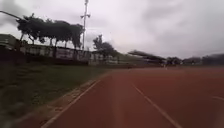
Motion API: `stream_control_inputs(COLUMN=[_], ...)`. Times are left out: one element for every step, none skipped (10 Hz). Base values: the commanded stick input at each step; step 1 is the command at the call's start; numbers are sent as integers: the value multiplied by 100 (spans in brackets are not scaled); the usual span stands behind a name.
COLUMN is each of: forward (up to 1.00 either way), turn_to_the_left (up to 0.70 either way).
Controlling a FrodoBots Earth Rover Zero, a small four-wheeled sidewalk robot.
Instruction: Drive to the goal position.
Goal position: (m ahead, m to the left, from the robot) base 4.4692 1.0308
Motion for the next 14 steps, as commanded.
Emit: stream_control_inputs(forward=[50,50,50,50,50,50,50,50,50,50,50,50,50,50], turn_to_the_left=[0,0,0,0,0,-3,-16,-28,-38,-48,-44,-36,-18,-1])
